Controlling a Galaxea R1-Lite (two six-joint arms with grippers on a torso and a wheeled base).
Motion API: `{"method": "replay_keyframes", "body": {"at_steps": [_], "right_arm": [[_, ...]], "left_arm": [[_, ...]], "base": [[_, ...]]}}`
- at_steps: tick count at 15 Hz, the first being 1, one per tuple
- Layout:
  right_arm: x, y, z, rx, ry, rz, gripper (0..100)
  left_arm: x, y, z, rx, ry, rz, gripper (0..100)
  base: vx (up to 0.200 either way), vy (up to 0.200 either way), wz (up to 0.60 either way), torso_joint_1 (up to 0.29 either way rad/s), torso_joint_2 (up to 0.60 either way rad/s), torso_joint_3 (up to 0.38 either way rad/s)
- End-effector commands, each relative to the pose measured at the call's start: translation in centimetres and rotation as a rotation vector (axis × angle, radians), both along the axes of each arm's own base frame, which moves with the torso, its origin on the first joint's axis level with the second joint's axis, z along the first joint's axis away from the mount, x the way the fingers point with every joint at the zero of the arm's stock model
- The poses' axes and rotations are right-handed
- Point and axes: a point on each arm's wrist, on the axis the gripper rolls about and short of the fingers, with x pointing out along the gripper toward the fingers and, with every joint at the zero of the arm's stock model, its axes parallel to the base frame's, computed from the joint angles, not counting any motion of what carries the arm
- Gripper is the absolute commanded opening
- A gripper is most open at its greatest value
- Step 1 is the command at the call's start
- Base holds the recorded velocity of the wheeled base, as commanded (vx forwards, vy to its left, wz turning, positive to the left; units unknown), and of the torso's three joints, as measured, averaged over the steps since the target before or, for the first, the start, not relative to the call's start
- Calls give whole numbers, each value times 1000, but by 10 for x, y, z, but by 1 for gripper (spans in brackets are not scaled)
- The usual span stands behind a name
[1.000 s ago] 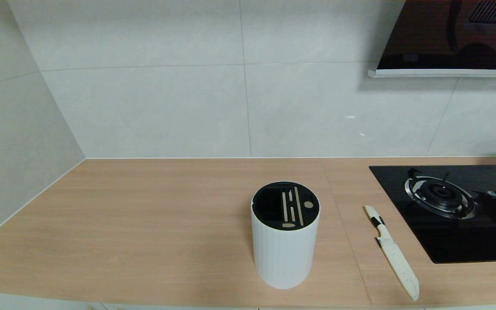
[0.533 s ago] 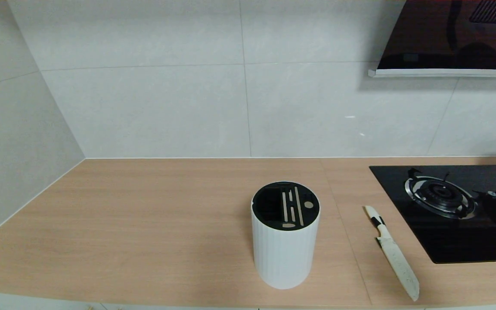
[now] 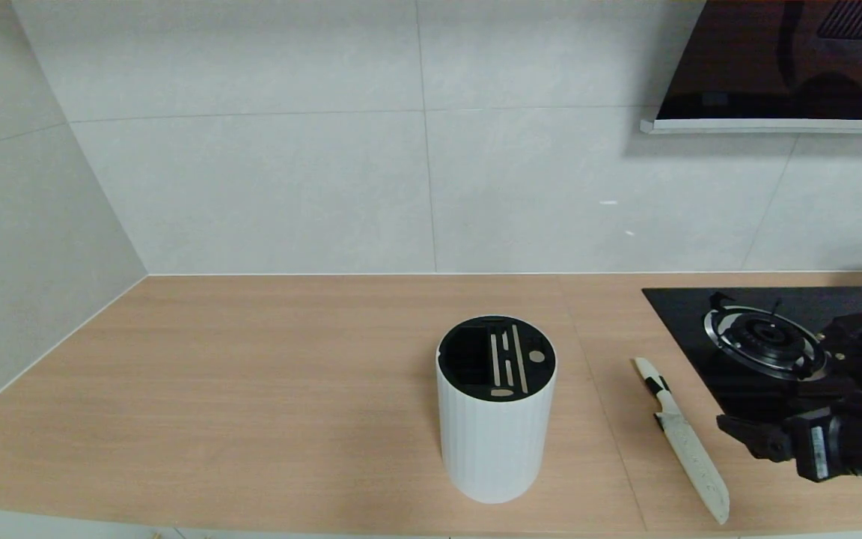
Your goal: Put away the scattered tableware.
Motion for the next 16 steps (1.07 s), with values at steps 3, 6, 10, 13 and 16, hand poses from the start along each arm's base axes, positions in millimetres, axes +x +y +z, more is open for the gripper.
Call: {"method": "replay_keyframes", "body": {"at_steps": [3, 6, 10, 13, 16], "right_arm": [[67, 12, -63, -51, 134, -31, 100], [84, 14, -85, -81, 147, -67, 100], [105, 16, -118, -99, 144, -98, 100], [112, 17, -129, -92, 132, -105, 100], [117, 17, -138, -77, 149, -120, 100]], "left_arm": [[0, 0, 0, -1, 0, 1, 100], [0, 0, 0, -1, -1, 1, 100], [0, 0, 0, -1, 0, 1, 100], [0, 0, 0, -1, -1, 1, 100], [0, 0, 0, -1, -1, 1, 100]], "base": [[0, 0, 0, 0, 0, 0], [0, 0, 0, 0, 0, 0], [0, 0, 0, 0, 0, 0], [0, 0, 0, 0, 0, 0], [0, 0, 0, 0, 0, 0]]}}
